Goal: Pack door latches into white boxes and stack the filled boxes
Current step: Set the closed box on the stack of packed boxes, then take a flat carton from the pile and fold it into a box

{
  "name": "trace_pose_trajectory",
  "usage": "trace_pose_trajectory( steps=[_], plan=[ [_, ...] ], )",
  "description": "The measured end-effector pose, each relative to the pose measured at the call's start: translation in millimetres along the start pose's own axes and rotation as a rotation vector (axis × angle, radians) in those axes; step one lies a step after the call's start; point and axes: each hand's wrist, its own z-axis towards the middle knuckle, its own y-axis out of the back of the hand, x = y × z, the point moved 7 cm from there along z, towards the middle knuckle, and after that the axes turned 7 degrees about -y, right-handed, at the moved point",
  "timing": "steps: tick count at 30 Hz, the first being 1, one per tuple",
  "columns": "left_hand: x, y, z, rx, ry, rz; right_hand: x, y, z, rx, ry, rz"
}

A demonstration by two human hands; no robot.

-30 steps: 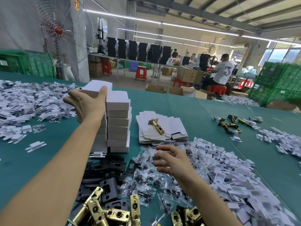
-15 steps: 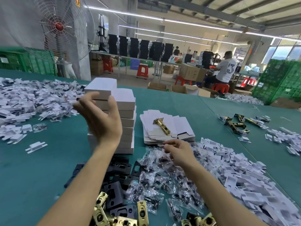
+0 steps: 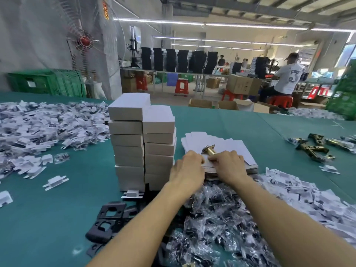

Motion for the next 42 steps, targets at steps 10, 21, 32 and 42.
trace_pose_trajectory(
  steps=[10,21,32,42],
  plan=[
    [-8,-51,59,0.161,0.074,0.177,-62,19,-16,-0.013,-0.243,0.425],
    [-2,-58,59,0.081,0.005,0.262,-66,13,-24,-0.031,-0.284,0.607],
    [-11,-48,56,0.078,-0.158,0.484,-66,8,-23,-0.009,-0.330,0.665],
    [-33,-56,55,0.120,-0.223,0.499,-72,10,-24,-0.021,-0.329,0.730]
  ],
)
